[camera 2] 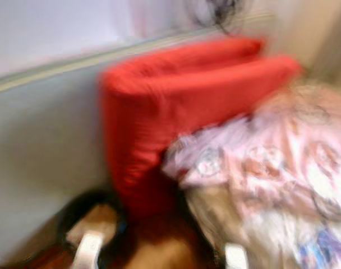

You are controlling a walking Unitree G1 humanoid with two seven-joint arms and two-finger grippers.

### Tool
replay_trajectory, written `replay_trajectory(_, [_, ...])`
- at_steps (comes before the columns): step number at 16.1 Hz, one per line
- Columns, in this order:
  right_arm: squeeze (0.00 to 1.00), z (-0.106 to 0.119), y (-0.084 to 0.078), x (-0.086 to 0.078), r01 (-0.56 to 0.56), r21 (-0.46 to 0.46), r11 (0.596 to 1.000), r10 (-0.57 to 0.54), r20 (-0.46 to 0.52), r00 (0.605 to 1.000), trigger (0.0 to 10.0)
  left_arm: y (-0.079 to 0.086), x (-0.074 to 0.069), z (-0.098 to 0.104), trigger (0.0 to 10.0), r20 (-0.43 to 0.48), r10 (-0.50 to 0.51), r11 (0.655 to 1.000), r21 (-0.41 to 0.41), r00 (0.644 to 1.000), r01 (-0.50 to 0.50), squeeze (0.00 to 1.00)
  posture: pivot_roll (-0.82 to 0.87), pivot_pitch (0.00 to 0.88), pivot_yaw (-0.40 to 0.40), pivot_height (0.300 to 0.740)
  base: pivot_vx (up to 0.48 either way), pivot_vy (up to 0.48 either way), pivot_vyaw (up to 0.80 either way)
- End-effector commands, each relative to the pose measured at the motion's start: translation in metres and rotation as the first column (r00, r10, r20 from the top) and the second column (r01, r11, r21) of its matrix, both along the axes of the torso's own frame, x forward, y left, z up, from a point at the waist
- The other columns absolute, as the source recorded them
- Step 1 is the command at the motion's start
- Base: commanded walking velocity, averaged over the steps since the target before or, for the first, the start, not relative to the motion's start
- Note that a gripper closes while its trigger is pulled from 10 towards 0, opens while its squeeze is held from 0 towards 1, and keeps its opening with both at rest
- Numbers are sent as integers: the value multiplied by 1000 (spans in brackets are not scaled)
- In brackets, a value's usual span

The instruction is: Clean up the room

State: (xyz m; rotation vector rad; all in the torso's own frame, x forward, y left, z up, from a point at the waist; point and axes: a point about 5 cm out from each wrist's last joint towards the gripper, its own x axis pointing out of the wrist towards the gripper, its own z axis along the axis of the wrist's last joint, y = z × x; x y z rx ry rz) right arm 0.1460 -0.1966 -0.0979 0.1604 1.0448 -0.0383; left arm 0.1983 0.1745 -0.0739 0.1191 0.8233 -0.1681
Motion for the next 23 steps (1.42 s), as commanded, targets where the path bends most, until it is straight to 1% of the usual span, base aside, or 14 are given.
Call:
replay_trajectory(1, [0, 2, 5, 6, -5, 9, 1000, 5, 20, 1000, 10000, 10, -10, -4, 10000, -32, 13, 1000, 22, 999, -13, 0, 38, 0, 15, 740, 0, 0, -744])
replay_trajectory(7, [0, 1, 5, 5, -9, 9, 1000, 9, 16, 1000, 10000, 13, -13, -6, 10000, -45, 15, 1000, 26, 999, -14, 0, 33, 0, 21, 740, 0, 0, -744])
replay_trajectory(11, [0, 1, 6, 4, -15, 9, 1000, 15, 14, 1000, 10000, 12, -11, -5, 10000, -41, 21, 1000, 22, 999, -20, 0, 33, 0, 23, 740, 0, 0, -742])
replay_trajectory(15, [0, 1, 6, 4, -14, 9, 1000, 14, 13, 1000, 10000, 11, -10, -5, 10000, -39, 6, 1000, 28, 999, -5, 0, 33, 0, 21, 740, 0, 0, -730])
replay_trajectory(16, [0, 1, 5, 4, -14, 9, 1000, 14, 14, 1000, 10000, 11, -10, -4, 10000, -36, -3, 999, 38, 999, 4, 0, 33, 0, 21, 740, 0, -480, -731])
replay_trajectory(18, [0, 1, 5, 5, -13, 10, 1000, 12, 15, 1000, 10000, 11, -10, -4, 10000, -34, 18, 1000, 26, 999, -17, 0, 35, 0, 20, 740, 0, -476, -725])
replay_trajectory(23, [0, 2, 5, 6, -13, 8, 1000, 13, 18, 1000, 10000, 13, -8, -3, 10000, -26, 42, 999, 10, 999, -42, 0, 37, 0, 17, 740, 0, 0, -728])
